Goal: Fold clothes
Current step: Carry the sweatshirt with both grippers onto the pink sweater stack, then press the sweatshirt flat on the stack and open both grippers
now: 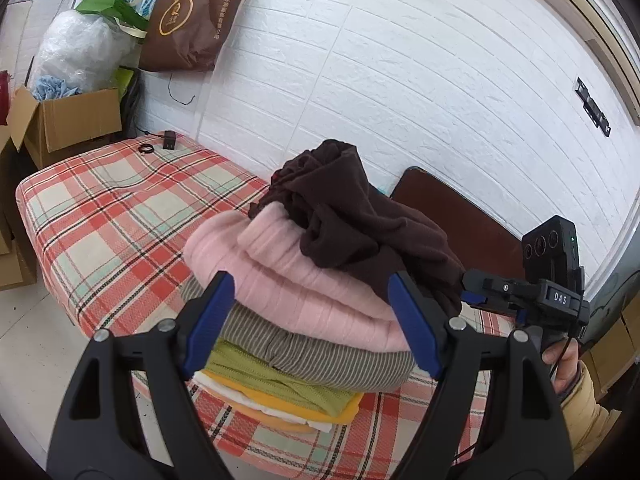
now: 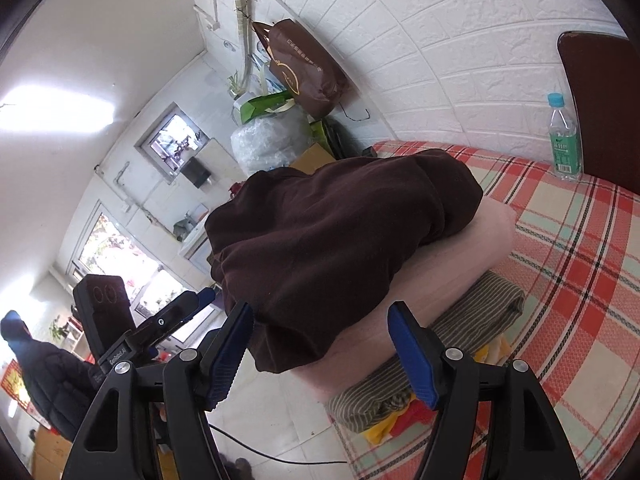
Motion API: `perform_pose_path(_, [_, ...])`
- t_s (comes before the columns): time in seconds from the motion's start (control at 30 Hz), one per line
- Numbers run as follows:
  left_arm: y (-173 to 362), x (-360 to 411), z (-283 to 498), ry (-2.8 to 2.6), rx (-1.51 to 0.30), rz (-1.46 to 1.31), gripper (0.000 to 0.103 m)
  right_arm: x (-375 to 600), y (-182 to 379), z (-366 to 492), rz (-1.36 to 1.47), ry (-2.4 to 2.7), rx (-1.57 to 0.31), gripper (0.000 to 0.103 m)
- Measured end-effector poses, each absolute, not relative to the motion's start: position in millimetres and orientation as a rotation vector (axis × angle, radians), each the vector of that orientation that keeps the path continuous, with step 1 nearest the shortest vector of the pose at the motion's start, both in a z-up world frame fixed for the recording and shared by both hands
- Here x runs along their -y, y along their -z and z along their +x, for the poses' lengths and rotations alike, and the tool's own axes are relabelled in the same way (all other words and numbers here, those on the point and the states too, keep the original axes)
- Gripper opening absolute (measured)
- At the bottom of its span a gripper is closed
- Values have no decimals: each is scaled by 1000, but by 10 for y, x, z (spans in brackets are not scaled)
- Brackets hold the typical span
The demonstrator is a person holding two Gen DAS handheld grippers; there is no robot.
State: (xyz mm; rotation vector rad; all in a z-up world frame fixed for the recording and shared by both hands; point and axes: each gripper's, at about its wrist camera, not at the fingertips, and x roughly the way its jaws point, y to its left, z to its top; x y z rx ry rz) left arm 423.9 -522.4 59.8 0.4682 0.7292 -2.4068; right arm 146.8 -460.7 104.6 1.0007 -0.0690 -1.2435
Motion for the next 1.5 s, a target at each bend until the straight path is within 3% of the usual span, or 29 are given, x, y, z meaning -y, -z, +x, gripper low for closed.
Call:
perform_pose_path(0.13, [-599, 5363, 4110, 2406, -754, 487, 80, 4652, -1037, 1456, 999, 1237, 70, 69])
perform_pose_path(0.2, [-639, 5465, 4020, 2422, -763, 486, 80, 4681, -1040, 1462, 991, 1236, 68, 48])
perform_pose_path(0.23, [-659, 5503, 3972, 2426, -760, 489, 80, 4702, -1051, 1477, 979, 1237, 66, 28])
perform_pose_path(0.27, [-683, 5533, 3927, 2423, -749, 491, 80, 4724, -1062, 1492, 968, 1238, 63, 15])
perform_pose_path(0.33, [-708, 5572, 3862, 2432, -732, 501, 80, 4748, -1088, 1559, 940, 1237, 46, 13])
perform_pose_path(0.57, [-610, 5471, 4075, 2469, -828, 463, 80, 4630, -1280, 2158, 844, 1139, -23, 12])
perform_pose_path(0.67, [-622, 5424, 4297, 2461, -832, 419, 87, 4573, -1364, 2410, 800, 1079, -29, 12])
perform_pose_path(0.83, [-433, 5440, 4350, 2419, -854, 461, 87, 4538, -1064, 2520, 888, 1019, -23, 12])
perform_pose_path(0.97, [-408, 5432, 4338, 2413, -845, 452, 87, 4447, -1229, 2644, 771, 1058, -67, 11])
perform_pose_path(1.13, [-340, 5416, 4230, 2395, -824, 493, 87, 4586, -873, 2439, 888, 1098, -98, 7])
perform_pose_path(1.3, [-332, 5404, 4099, 2410, -809, 516, 87, 4530, -884, 2351, 872, 1129, -115, 15])
perform_pose_path(1.5, [-346, 5422, 3981, 2426, -808, 522, 87, 4358, -980, 2200, 851, 1148, -116, 39])
